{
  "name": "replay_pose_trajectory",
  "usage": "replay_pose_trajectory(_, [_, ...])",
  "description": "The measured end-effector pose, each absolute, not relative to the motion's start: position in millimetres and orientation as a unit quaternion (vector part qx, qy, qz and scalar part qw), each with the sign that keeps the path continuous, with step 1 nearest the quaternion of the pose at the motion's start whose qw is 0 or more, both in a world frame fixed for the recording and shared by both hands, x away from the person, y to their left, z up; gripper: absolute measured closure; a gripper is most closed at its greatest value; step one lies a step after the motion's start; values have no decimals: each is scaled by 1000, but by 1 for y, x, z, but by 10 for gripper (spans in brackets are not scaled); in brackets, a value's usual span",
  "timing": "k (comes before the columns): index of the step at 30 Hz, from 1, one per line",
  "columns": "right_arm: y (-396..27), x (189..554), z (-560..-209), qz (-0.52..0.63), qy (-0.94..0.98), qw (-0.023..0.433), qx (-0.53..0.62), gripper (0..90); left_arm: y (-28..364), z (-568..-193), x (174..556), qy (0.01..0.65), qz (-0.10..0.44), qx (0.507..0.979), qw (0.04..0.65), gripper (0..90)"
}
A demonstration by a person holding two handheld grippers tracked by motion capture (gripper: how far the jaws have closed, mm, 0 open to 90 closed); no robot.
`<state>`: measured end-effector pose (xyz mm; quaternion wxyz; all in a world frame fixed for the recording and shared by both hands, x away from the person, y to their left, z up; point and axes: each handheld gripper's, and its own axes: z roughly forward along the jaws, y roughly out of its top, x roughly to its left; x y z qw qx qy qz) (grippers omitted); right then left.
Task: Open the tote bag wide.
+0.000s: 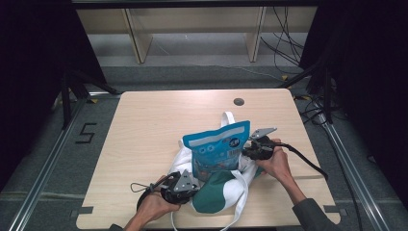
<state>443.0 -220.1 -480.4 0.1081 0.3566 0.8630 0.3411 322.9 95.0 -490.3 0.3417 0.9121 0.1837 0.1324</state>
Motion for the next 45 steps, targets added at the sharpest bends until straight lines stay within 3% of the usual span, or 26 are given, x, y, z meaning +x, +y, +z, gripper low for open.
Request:
replay_pose_trajectory(4, [-234,436,-460,387,846,128,345,753,111,-469,327,227,88,874,421,666])
replay_pose_trajectory(9, [-257,400,-423,445,825,110,332,627,143,-441,342,274,98,837,464,612])
replay_pose_trajectory(11, [-258,372,-409,470,822,73,314,582,152,-434,356,301,84,820,480,582])
replay_pose_trajectory(13, [-252,361,-407,473,826,67,298,562,153,-434,378,320,117,823,455,549])
replay_pose_trajectory(18, [-231,349,-406,461,847,57,258,528,147,-442,407,332,115,833,428,522])
replay_pose_trajectory(21, [-211,349,-413,449,860,42,239,488,145,-450,419,350,107,833,414,433])
replay_pose_trajectory(25, [-198,348,-418,442,869,29,220,475,143,-464,433,375,64,833,402,400])
replay_pose_trajectory(26, [-190,347,-421,441,872,14,213,484,142,-471,436,382,48,832,398,415])
replay_pose_trajectory(28, [-185,345,-424,428,881,29,202,500,140,-475,436,394,39,821,411,466])
replay_pose_trajectory(29, [-184,344,-425,424,883,25,199,555,141,-478,437,389,24,820,420,529])
replay_pose_trajectory(32, [-186,341,-426,413,893,41,174,739,143,-480,436,381,59,827,408,677])
replay_pose_trajectory(33, [-186,341,-426,413,893,41,174,739,143,-480,436,381,59,827,408,717])
replay_pose_trajectory(34, [-187,338,-426,413,894,46,168,824,144,-483,437,387,54,827,405,717])
replay_pose_trajectory(35, [-189,333,-425,409,896,55,163,851,144,-486,438,387,56,828,402,763])
replay_pose_trajectory(40, [-192,306,-434,385,913,59,125,879,141,-498,442,386,63,842,371,841])
replay_pose_trajectory(45, [-184,289,-463,345,931,55,110,881,132,-508,444,387,76,850,349,848])
